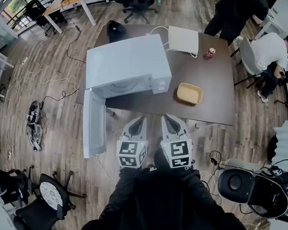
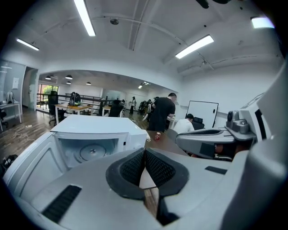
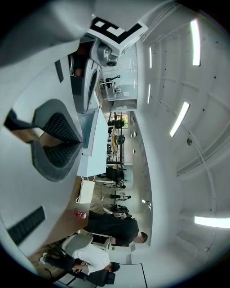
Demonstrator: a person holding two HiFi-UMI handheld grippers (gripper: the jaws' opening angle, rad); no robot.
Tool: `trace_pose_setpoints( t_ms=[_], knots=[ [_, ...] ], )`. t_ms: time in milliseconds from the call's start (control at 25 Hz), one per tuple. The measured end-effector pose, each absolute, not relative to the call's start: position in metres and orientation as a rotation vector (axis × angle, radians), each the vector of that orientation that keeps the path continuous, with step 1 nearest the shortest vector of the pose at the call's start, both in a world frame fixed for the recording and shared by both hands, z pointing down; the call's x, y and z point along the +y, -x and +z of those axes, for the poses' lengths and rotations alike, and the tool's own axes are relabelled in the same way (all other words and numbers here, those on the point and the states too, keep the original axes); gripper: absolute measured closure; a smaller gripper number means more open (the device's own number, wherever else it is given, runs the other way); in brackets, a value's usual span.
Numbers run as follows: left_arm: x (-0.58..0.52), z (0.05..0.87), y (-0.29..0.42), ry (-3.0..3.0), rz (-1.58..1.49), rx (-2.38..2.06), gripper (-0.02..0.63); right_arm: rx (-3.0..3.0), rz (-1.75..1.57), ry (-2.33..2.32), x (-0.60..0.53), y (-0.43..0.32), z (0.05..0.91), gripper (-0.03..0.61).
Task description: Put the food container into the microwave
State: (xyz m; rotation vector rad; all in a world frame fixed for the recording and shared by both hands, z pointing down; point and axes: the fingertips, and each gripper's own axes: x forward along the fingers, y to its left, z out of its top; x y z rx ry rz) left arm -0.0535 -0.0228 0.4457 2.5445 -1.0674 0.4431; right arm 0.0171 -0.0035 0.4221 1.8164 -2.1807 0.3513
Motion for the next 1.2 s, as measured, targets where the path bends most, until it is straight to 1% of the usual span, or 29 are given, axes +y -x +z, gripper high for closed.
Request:
trace_pose_setpoints(
  t_ms=[360,520,1200],
  knots=[
    [-0.049,0.482,-0.017,-2.518,0.53,-0.974,0.58,-2.094,0.45,-1.87,-0.025,-0.091,0.453,0.555],
    [-0.053,0.497,-0.041,-2.494,0.571,-0.95,0.58,-2.082,0.479,-1.867,-0.033,-0.112,0.463,0.555],
    [-0.064,0.548,-0.071,-2.391,0.665,-0.922,0.58,-2.014,0.574,-1.847,-0.04,-0.154,0.508,0.555]
  ],
)
